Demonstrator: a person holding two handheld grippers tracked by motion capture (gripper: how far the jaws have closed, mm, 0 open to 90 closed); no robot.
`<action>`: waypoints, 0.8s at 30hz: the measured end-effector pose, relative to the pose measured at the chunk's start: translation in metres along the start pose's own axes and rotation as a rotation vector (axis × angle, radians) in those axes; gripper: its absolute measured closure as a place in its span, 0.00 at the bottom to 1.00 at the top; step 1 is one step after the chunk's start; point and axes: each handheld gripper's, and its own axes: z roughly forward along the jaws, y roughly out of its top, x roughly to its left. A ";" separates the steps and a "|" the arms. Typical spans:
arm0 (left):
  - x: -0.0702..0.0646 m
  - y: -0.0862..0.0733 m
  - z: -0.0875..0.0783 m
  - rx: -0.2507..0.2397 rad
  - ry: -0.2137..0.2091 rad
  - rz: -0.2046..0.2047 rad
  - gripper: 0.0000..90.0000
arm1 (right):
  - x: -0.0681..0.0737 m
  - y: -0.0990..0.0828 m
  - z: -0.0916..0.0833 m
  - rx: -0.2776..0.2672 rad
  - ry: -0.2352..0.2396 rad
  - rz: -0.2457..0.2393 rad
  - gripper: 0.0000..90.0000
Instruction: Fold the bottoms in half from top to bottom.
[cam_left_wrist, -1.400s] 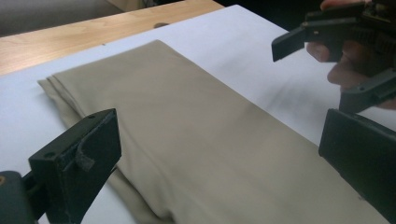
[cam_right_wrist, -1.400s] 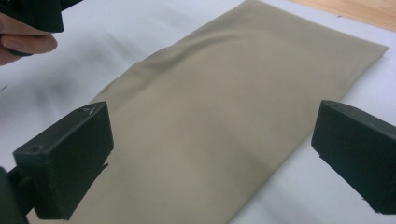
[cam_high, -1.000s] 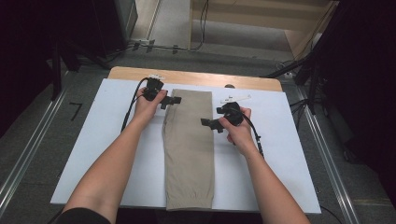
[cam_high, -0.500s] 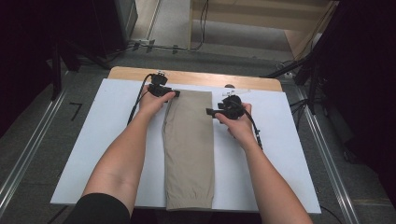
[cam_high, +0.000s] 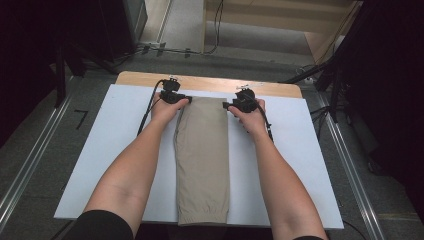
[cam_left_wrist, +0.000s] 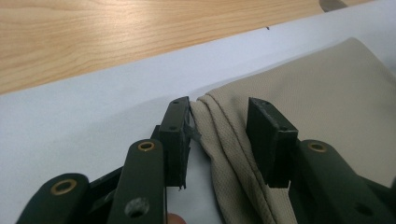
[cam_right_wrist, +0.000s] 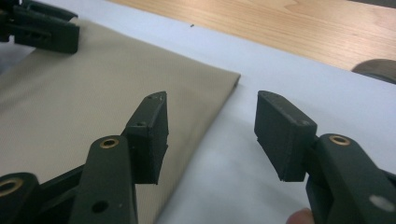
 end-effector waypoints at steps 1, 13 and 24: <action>-0.001 0.000 0.000 0.003 0.007 0.001 0.68 | 0.000 0.001 0.005 -0.006 0.005 0.010 0.48; 0.003 0.003 0.000 0.026 0.001 0.020 0.74 | 0.004 0.005 0.028 -0.011 -0.067 -0.024 0.63; 0.004 0.005 -0.008 -0.021 -0.074 -0.034 0.98 | 0.006 0.008 0.019 -0.002 0.071 -0.014 0.97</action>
